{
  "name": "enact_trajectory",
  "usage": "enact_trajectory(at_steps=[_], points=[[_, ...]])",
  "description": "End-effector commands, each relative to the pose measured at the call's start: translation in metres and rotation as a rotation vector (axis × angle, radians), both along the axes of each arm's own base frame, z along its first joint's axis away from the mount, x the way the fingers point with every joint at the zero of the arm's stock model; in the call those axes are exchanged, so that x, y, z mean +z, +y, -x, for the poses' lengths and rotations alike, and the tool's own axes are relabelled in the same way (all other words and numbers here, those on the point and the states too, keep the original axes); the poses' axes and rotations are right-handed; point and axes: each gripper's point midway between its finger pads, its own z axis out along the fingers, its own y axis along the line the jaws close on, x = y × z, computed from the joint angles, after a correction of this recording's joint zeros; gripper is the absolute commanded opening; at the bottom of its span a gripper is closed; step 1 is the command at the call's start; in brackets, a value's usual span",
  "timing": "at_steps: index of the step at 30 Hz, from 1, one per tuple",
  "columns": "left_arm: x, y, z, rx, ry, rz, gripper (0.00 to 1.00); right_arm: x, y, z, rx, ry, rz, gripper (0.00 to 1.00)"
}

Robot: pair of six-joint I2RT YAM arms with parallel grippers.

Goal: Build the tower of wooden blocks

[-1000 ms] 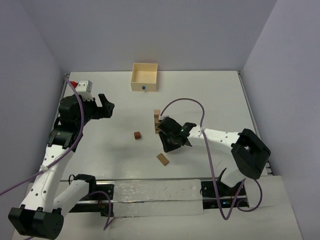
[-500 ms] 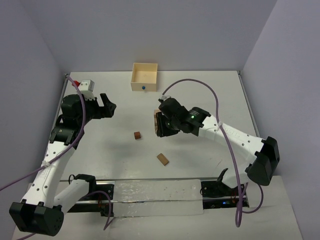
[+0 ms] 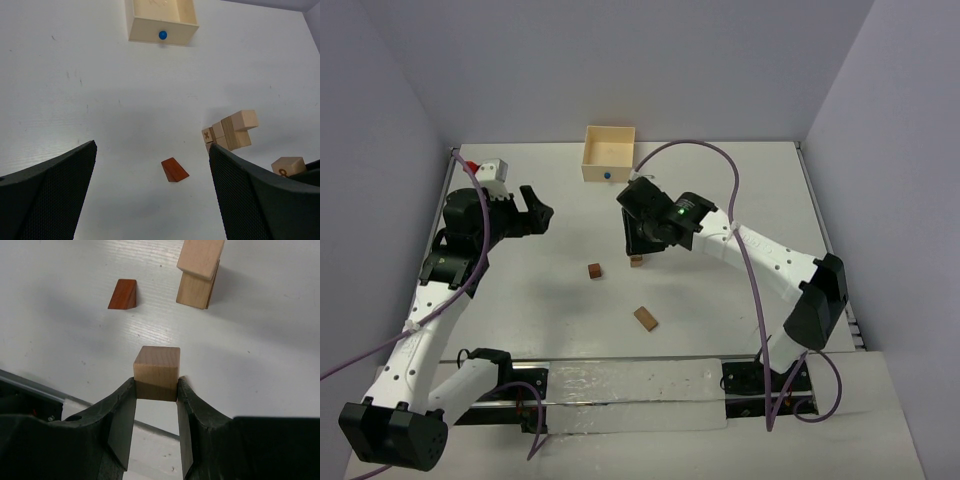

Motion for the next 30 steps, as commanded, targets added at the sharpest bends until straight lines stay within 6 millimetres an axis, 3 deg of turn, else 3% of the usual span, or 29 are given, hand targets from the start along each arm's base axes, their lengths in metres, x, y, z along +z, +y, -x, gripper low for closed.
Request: enact_trajectory(at_steps=[1, 10, 21, 30], points=[[0.026, -0.004, -0.003, -0.002, -0.061, 0.053, 0.99, 0.012, 0.001, -0.018, -0.075, -0.038, 0.006, 0.0], [0.036, -0.006, -0.001, -0.001, -0.079, 0.087, 0.99, 0.001, 0.006, -0.042, -0.086, -0.02, 0.031, 0.0], [0.043, -0.011, -0.003, -0.008, -0.085, 0.125, 0.99, -0.016, 0.009, -0.047, -0.071, 0.021, 0.041, 0.01], [0.043, -0.012, -0.002, -0.013, -0.089, 0.147, 0.99, -0.018, 0.008, -0.053, -0.079, 0.036, 0.03, 0.05]])
